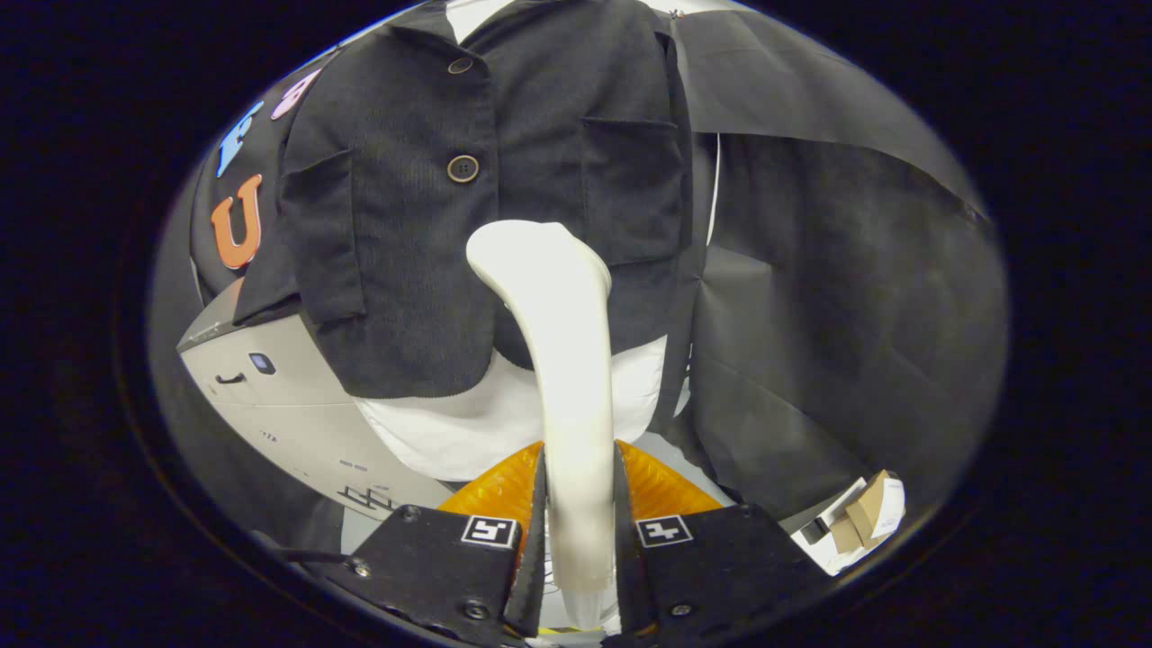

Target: Iron the clothes twice with a garment steamer, once on the left side and once on the right side.

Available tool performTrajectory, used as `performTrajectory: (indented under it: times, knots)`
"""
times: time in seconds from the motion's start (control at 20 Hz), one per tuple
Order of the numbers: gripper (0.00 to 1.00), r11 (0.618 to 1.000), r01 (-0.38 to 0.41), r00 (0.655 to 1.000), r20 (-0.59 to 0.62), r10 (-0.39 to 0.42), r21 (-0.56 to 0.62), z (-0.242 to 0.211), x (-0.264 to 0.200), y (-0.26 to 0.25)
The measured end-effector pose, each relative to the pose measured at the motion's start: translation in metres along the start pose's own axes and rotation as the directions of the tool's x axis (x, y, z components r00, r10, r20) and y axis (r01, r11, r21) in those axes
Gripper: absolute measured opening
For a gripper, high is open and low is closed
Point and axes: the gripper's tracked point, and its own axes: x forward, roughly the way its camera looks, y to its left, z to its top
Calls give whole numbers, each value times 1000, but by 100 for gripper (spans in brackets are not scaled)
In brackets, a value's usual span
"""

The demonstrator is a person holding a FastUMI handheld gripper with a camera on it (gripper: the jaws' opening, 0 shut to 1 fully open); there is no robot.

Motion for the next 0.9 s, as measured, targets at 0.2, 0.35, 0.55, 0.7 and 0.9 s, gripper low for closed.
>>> performTrajectory:
  times: [0.2, 0.35, 0.55, 0.7, 0.9]
  knots:
    - [35, 1000, 0, 1000, 0, 0, 4, 0, -3, 1]
    - [35, 1000, 0, 1000, 3, 0, 10, 0, -8, 2]
    - [35, 999, -6, 1000, 23, 5, 34, 4, -27, 8]
    - [35, 999, -15, 999, 52, 13, 33, 9, -49, 18]
    - [35, 999, -32, 996, 81, 29, 34, 12, -86, 37]
